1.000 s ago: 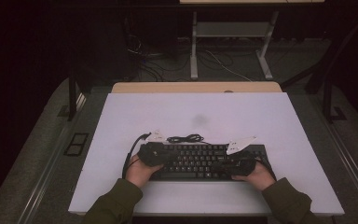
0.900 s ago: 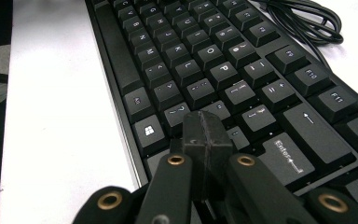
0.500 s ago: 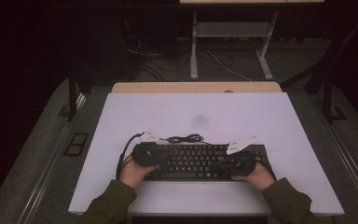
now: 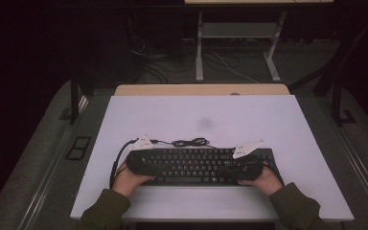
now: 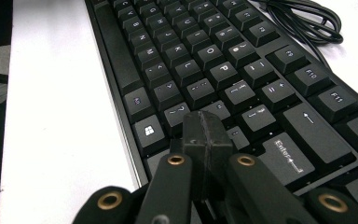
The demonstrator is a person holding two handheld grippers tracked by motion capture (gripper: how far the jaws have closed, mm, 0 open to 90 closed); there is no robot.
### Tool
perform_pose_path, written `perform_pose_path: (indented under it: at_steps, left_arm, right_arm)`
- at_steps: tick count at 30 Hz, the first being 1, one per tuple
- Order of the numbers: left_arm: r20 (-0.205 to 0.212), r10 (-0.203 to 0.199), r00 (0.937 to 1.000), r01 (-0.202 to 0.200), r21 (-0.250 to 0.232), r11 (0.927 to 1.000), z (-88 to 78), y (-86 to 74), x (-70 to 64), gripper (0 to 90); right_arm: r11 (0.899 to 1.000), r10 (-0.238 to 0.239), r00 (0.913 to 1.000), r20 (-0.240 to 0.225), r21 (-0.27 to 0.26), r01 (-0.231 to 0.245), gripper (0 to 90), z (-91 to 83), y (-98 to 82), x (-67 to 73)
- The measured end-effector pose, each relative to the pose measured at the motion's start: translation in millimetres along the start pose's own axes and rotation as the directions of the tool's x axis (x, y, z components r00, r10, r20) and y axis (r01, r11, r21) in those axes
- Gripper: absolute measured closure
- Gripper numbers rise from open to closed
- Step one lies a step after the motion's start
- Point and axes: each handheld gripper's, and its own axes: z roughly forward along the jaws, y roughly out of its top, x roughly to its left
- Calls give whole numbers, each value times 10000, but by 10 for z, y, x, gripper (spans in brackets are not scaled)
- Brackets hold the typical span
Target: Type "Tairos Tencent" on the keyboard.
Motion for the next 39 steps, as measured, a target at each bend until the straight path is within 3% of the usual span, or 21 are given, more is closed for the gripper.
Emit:
perform_pose_path:
  at_steps: [3, 10, 18, 27, 39]
  left_arm:
    - [-68, -3, 10000, 3, -35, 10000, -37, -36, -4, 213]
    - [-3, -123, 9999, 123, -75, 9999, -66, -81, -13, 201]
    - [28, -138, 9999, 139, -178, 9997, -76, -84, -16, 201]
    - [19, -106, 9999, 106, -201, 9997, -80, -89, -38, 191]
    - [-70, -92, 9999, 90, -237, 9997, -96, -94, -35, 206]
  right_arm:
    - [10000, -10, 10000, 14, 4, 10, 893, 0, 0, -2]
    - [10000, -1, 10000, -20, -19, 1, 892, -6, 10, -2]
    - [9988, 181, 9997, -149, -443, -187, 873, -59, 56, -16]
    - [9944, 536, 9974, -481, -885, -577, 687, -39, 136, -39]
    - [9901, 622, 9966, -549, -1226, -685, 470, 103, 301, -53]
